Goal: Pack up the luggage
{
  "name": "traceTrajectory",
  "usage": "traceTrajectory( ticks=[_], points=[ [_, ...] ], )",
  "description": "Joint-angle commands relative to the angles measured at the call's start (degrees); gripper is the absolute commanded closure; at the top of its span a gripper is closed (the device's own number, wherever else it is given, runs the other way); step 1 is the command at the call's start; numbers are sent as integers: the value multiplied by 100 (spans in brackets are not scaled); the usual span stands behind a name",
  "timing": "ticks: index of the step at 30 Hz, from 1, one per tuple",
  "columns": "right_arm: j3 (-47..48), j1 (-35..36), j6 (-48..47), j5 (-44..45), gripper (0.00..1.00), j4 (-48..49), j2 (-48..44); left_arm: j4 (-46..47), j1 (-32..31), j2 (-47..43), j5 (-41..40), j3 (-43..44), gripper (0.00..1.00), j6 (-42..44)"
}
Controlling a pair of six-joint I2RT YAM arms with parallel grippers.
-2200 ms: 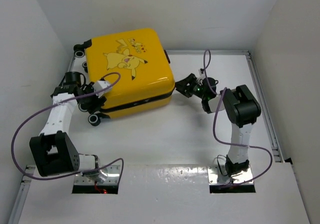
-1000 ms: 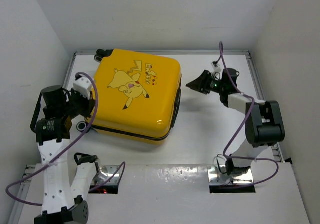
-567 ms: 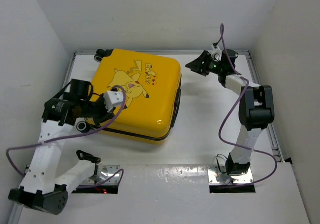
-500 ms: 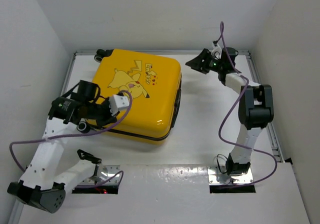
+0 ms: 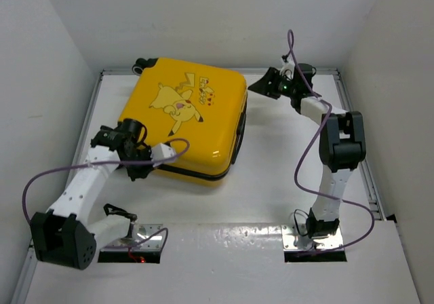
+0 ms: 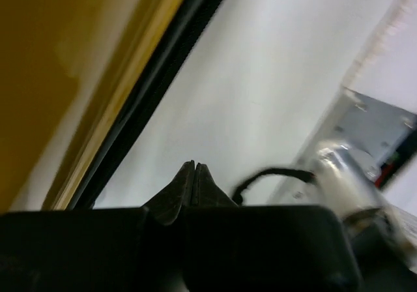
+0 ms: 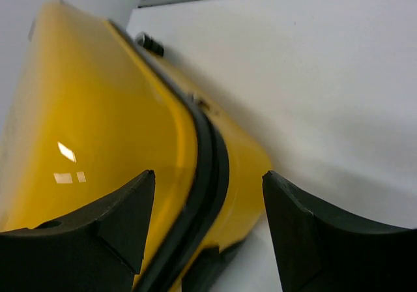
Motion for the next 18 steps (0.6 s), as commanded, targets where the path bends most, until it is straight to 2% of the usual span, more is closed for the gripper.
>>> traceTrajectory(
  ticks=[1,5,8,11,14,18],
  points=[
    [-706,-21,-623,-95,33,64,-643,2451,698,991,-1179,396,100,-748],
    [-1684,-101,-756,-218,34,416,-1346,2838,901,1466,-792,1116,100,-942],
    [-2519,-188,-747,-279,40,898,-1900,2987,971,1616,-721,1250,100,-1197],
    [-3292,-145,-1175,-341,42,1286,-2323,3102,1383,1617,-502,1250,99,-1198],
    [-3303,-48,-1476,-167,44,1252,-2289,3102,1752,1669,-431,1180,99,-1136],
    [-2882,-118,-1372,502,42,1296,-1754,3278,2341,1906,-344,1320,99,-1583]
  ],
)
